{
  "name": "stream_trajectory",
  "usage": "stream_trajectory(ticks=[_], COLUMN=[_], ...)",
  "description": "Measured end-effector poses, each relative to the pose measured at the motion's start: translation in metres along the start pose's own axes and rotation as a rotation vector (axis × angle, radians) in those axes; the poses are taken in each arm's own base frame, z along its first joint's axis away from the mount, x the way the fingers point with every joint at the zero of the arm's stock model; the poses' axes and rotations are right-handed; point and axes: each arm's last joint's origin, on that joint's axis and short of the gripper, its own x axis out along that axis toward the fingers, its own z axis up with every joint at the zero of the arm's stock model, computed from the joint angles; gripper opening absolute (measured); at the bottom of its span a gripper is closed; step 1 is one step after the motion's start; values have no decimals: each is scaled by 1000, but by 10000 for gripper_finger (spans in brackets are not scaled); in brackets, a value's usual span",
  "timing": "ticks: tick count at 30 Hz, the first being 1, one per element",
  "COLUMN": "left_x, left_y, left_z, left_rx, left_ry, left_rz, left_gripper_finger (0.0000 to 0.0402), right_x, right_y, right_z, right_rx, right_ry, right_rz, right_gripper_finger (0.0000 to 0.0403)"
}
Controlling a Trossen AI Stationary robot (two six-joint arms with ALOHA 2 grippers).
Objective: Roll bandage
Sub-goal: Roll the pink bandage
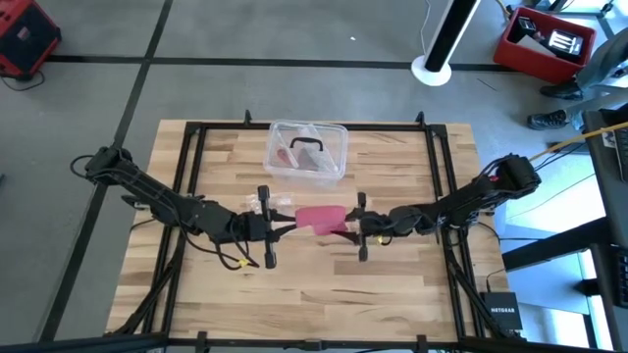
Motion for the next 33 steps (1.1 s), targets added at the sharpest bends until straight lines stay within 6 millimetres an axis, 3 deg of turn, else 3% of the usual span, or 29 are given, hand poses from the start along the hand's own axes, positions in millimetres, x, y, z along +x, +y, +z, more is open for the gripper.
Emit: stream_trajectory(ticks=[9,12,15,21,26,33], left_x=[0,0,0,-1,-3,-8], left_y=[0,0,0,-3,-9,-18], left_z=[0,0,0,3,6,8], left_rx=[-1,-1,-2,-56,-149,-281], left_ry=[-4,-9,-11,-45,-101,-144], left_rz=[-1,-20,-21,-82,-286,-588], left_gripper_finger=[8,8,8,8,8,8], right_x=[9,14,17,19,23,33], right_y=[1,3,4,3,-4,-31], right_z=[32,46,54,61,73,98], right_rx=[-38,-96,-147,-314,-474,-726], right_ry=[83,44,25,14,16,59], right_rz=[-14,10,11,-22,-149,-366], right_gripper_finger=[190,189,150,13,9,5])
